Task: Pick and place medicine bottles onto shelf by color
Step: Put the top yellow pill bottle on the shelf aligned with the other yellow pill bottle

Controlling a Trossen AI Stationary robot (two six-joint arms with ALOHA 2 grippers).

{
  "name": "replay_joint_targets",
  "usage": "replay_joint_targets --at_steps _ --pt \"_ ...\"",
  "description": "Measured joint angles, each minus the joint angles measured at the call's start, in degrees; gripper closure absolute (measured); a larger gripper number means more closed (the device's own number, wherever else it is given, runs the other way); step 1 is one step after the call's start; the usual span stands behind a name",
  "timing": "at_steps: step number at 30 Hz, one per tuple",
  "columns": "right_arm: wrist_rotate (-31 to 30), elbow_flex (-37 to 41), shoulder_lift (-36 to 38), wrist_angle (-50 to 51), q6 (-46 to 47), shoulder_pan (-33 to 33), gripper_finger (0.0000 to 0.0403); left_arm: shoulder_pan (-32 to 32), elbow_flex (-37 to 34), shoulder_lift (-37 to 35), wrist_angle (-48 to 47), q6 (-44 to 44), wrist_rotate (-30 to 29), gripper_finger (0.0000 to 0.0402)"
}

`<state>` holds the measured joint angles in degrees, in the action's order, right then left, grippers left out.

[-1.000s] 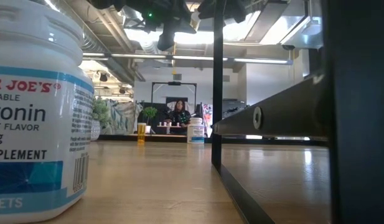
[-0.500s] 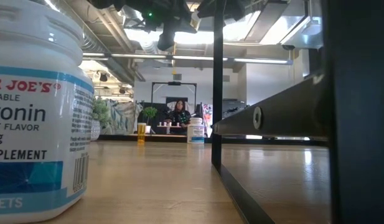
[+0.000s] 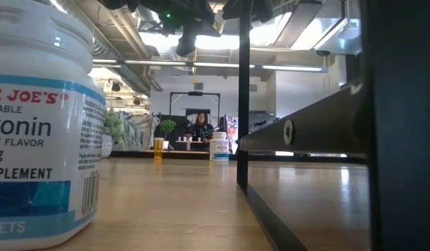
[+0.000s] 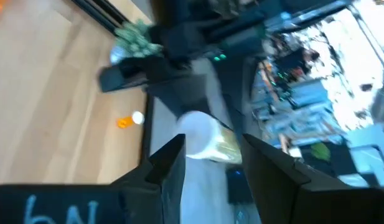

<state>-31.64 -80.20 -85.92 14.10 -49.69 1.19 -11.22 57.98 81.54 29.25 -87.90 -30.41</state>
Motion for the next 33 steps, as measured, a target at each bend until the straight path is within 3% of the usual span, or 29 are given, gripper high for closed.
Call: replay_joint_targets --at_steps 11,21,33 --pt "3.0 0.0 0.06 -0.5 1.53 -0.24 0.0245 0.02 0.0 0.0 0.01 0.0 0.04 0.0324" --pt "3.28 -0.04 0.06 -0.47 4.18 -0.26 0.0195 0.02 0.0 0.0 0.01 0.0 0.02 0.0324" --pt "3.24 -0.07 -0.23 1.09 4.09 0.53 0.0194 0.02 0.0 0.0 1.02 -0.04 0.0 0.0324"
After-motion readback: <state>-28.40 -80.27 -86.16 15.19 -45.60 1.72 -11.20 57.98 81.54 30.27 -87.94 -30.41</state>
